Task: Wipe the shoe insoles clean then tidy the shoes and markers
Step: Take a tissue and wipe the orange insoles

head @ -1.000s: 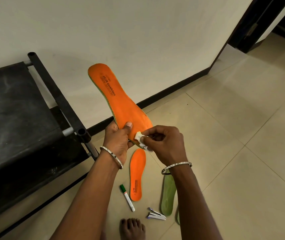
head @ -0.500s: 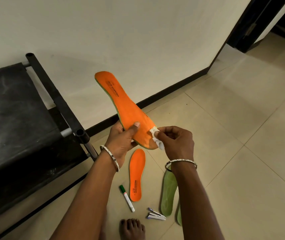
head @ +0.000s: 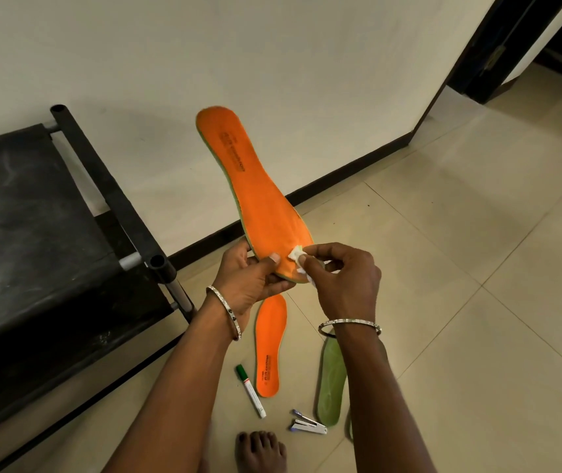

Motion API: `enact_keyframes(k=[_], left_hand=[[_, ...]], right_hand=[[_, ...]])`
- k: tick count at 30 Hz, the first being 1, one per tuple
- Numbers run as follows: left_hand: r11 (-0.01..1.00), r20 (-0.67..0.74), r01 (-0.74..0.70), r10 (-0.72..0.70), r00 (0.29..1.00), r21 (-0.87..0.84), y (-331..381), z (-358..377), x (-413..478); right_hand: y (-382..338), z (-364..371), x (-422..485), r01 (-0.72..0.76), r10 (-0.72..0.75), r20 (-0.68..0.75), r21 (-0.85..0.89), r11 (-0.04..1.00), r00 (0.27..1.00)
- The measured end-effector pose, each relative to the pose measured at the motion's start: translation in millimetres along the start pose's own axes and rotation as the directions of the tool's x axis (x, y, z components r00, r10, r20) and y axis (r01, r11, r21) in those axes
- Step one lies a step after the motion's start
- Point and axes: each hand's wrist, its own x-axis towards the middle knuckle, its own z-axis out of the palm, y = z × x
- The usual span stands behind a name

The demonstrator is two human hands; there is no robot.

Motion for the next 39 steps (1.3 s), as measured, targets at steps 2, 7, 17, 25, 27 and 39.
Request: enact_keyframes(k=[2,7,17,25,27,39], left_hand=[[1.000,-0.023,-0.017,0.017,1.000,0.000,-1,-1,1],[1.000,-0.016,-0.021,0.021,1.000,-0.016,-1,-2,0],[0.998,-0.076,-0.064,0.062,0.995,-0.027,-1,-2,3],[0.996,-0.043,-0.062,0.059,0.997,-0.068,-1,2,3],[0.995,-0.049,-0.071,0.067,0.997,-0.071,-1,2,3],[0.995,-0.081,-0.087,0.084,0.993,-0.039,-7,3,5]], right_hand=[[-4,0,-2,0.060,-0.062,0.122,0.024,0.998,0.991],[-2,2,-1,0.095,-0.092,0.082,-0.035,0.995,0.992],[-8,-1,-5,0.098,-0.109,0.233,0.056,0.994,0.966],[6,3,0,0.051,-0.050,0.015,-0.063,0.997,0.999],[8,5,-1,0.067,-0.066,0.017,-0.082,0.994,0.998],[7,2,-1,0.089,-0.084,0.058,-0.098,0.991,0.995]])
